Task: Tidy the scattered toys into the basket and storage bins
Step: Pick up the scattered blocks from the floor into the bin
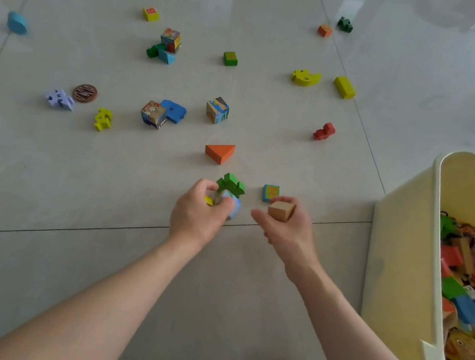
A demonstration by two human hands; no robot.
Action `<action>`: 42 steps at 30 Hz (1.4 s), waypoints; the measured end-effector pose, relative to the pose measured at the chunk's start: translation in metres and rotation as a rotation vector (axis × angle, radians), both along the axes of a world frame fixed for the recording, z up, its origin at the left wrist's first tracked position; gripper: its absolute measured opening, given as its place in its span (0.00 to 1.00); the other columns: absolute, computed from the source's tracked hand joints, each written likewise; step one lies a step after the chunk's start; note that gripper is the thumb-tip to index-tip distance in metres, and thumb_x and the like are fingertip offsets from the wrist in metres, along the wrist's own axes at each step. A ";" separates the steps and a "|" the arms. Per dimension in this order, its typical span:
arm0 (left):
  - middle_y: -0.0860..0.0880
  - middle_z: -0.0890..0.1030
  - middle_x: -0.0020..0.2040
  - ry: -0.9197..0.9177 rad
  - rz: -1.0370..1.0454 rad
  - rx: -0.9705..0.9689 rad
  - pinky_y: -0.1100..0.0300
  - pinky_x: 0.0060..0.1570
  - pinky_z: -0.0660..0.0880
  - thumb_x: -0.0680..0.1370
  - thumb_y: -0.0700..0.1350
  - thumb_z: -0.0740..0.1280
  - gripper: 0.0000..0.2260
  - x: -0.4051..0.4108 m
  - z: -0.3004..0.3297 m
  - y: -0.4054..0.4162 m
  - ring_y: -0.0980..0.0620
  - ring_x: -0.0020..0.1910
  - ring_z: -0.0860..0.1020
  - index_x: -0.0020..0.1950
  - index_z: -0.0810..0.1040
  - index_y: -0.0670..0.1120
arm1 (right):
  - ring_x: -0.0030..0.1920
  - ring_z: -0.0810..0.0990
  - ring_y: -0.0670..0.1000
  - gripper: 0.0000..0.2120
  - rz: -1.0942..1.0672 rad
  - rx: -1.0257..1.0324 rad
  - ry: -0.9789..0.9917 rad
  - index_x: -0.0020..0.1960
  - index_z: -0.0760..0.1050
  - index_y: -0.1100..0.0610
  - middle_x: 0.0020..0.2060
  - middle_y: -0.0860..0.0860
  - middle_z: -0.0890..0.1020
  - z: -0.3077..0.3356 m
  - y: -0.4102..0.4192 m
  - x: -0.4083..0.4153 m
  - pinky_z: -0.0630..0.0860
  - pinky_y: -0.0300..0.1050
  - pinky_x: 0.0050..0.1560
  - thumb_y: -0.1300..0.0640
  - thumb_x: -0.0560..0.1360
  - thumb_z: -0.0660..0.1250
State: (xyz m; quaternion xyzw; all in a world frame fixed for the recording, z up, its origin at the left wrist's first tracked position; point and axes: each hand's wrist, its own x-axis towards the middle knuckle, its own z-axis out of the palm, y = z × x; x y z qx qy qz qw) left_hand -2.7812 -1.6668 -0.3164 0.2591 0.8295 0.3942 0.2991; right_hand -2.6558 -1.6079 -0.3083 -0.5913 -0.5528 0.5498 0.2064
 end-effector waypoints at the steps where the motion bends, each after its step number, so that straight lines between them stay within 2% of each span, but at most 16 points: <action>1: 0.53 0.77 0.32 -0.175 0.128 0.106 0.63 0.32 0.70 0.67 0.52 0.64 0.08 -0.004 0.004 -0.001 0.46 0.34 0.75 0.38 0.74 0.48 | 0.34 0.73 0.47 0.14 0.050 0.062 -0.035 0.49 0.73 0.50 0.33 0.47 0.75 0.000 0.005 -0.007 0.72 0.43 0.39 0.56 0.67 0.74; 3: 0.50 0.73 0.24 -0.406 0.373 0.211 0.68 0.21 0.63 0.71 0.47 0.65 0.09 -0.015 0.012 -0.001 0.51 0.23 0.68 0.32 0.72 0.46 | 0.43 0.75 0.47 0.18 0.196 0.204 -0.148 0.57 0.73 0.51 0.42 0.46 0.76 0.001 0.013 -0.023 0.73 0.41 0.47 0.56 0.68 0.73; 6: 0.52 0.71 0.18 -0.499 0.485 0.199 0.68 0.19 0.61 0.75 0.45 0.61 0.12 -0.035 0.022 -0.002 0.56 0.16 0.65 0.32 0.73 0.45 | 0.59 0.74 0.50 0.26 0.395 0.366 -0.257 0.65 0.71 0.50 0.60 0.48 0.74 -0.002 0.020 -0.048 0.70 0.42 0.58 0.57 0.68 0.71; 8: 0.53 0.70 0.17 -0.533 0.504 0.214 0.69 0.19 0.62 0.75 0.47 0.61 0.12 -0.046 0.026 -0.002 0.57 0.15 0.65 0.32 0.73 0.45 | 0.62 0.72 0.53 0.30 0.549 0.456 -0.371 0.69 0.67 0.49 0.65 0.49 0.71 -0.009 0.023 -0.060 0.70 0.44 0.58 0.56 0.69 0.69; 11: 0.52 0.70 0.16 -0.620 0.552 0.234 0.70 0.19 0.62 0.75 0.48 0.61 0.12 -0.054 0.030 -0.004 0.57 0.14 0.65 0.33 0.73 0.44 | 0.62 0.72 0.57 0.31 0.749 0.532 -0.635 0.72 0.61 0.48 0.65 0.54 0.68 -0.019 0.025 -0.070 0.70 0.47 0.54 0.53 0.71 0.67; 13: 0.52 0.70 0.16 -0.655 0.558 0.236 0.71 0.19 0.63 0.75 0.48 0.61 0.12 -0.057 0.032 -0.007 0.57 0.13 0.65 0.34 0.73 0.44 | 0.59 0.73 0.58 0.28 0.741 0.534 -0.698 0.70 0.63 0.49 0.62 0.56 0.68 -0.023 0.025 -0.071 0.68 0.47 0.53 0.51 0.72 0.67; 17: 0.51 0.71 0.18 -0.680 0.557 0.233 0.70 0.19 0.64 0.75 0.48 0.61 0.12 -0.059 0.031 -0.012 0.57 0.14 0.66 0.35 0.74 0.43 | 0.57 0.74 0.58 0.20 0.632 0.563 -0.714 0.65 0.65 0.53 0.57 0.56 0.71 -0.025 0.018 -0.070 0.63 0.45 0.44 0.51 0.74 0.64; 19: 0.51 0.71 0.17 -0.683 0.556 0.226 0.70 0.19 0.64 0.75 0.48 0.61 0.13 -0.059 0.030 -0.013 0.57 0.14 0.66 0.35 0.74 0.43 | 0.58 0.73 0.58 0.19 0.653 0.610 -0.755 0.64 0.65 0.54 0.61 0.56 0.69 -0.025 0.014 -0.069 0.62 0.45 0.42 0.52 0.75 0.62; 22: 0.51 0.71 0.17 -0.694 0.554 0.221 0.70 0.19 0.64 0.75 0.48 0.61 0.13 -0.055 0.029 -0.011 0.57 0.14 0.66 0.34 0.74 0.43 | 0.59 0.73 0.58 0.20 0.767 0.614 -0.760 0.64 0.65 0.56 0.70 0.53 0.60 -0.024 0.014 -0.072 0.63 0.45 0.42 0.51 0.75 0.63; 27: 0.51 0.70 0.17 -0.703 0.530 0.228 0.71 0.19 0.63 0.76 0.48 0.60 0.13 -0.048 0.035 -0.004 0.56 0.14 0.66 0.34 0.73 0.43 | 0.53 0.78 0.62 0.25 0.806 0.509 -0.702 0.69 0.60 0.56 0.65 0.53 0.63 -0.020 0.015 -0.076 0.66 0.47 0.39 0.55 0.75 0.64; 30: 0.51 0.70 0.17 -0.702 0.522 0.240 0.70 0.19 0.64 0.75 0.48 0.61 0.13 -0.044 0.040 0.000 0.56 0.14 0.66 0.34 0.73 0.42 | 0.49 0.78 0.63 0.21 0.758 0.483 -0.673 0.66 0.64 0.58 0.64 0.56 0.64 -0.021 0.014 -0.070 0.67 0.48 0.39 0.60 0.74 0.63; 32: 0.51 0.70 0.17 -0.710 0.518 0.252 0.71 0.19 0.64 0.75 0.49 0.61 0.13 -0.042 0.043 0.004 0.56 0.14 0.66 0.35 0.74 0.42 | 0.49 0.78 0.63 0.20 0.667 0.376 -0.602 0.63 0.66 0.58 0.61 0.56 0.65 -0.019 0.011 -0.063 0.68 0.47 0.40 0.62 0.72 0.64; 34: 0.51 0.70 0.17 -0.743 0.486 0.262 0.71 0.19 0.64 0.75 0.49 0.61 0.13 -0.035 0.047 0.012 0.56 0.14 0.66 0.34 0.73 0.43 | 0.47 0.76 0.58 0.19 0.433 0.175 -0.407 0.60 0.68 0.55 0.56 0.55 0.69 -0.006 0.005 -0.050 0.70 0.44 0.43 0.62 0.70 0.66; 36: 0.51 0.70 0.17 -0.793 0.421 0.287 0.71 0.19 0.65 0.76 0.50 0.60 0.13 -0.026 0.056 0.022 0.57 0.14 0.66 0.35 0.73 0.44 | 0.42 0.75 0.51 0.16 0.153 0.049 -0.107 0.55 0.70 0.50 0.47 0.48 0.74 0.022 -0.002 -0.033 0.74 0.43 0.43 0.62 0.70 0.67; 39: 0.52 0.72 0.18 -0.869 0.264 0.310 0.70 0.21 0.65 0.77 0.51 0.59 0.14 0.009 0.077 0.046 0.57 0.15 0.68 0.36 0.73 0.45 | 0.35 0.74 0.46 0.16 -0.115 0.240 0.078 0.51 0.71 0.44 0.42 0.39 0.75 0.081 0.000 0.029 0.76 0.43 0.39 0.60 0.70 0.69; 42: 0.50 0.73 0.21 -0.919 0.104 0.341 0.68 0.23 0.67 0.77 0.50 0.59 0.14 0.055 0.102 0.066 0.56 0.17 0.69 0.36 0.74 0.45 | 0.39 0.78 0.46 0.18 -0.297 0.481 -0.041 0.54 0.70 0.41 0.49 0.42 0.76 0.126 0.013 0.104 0.79 0.42 0.38 0.58 0.71 0.70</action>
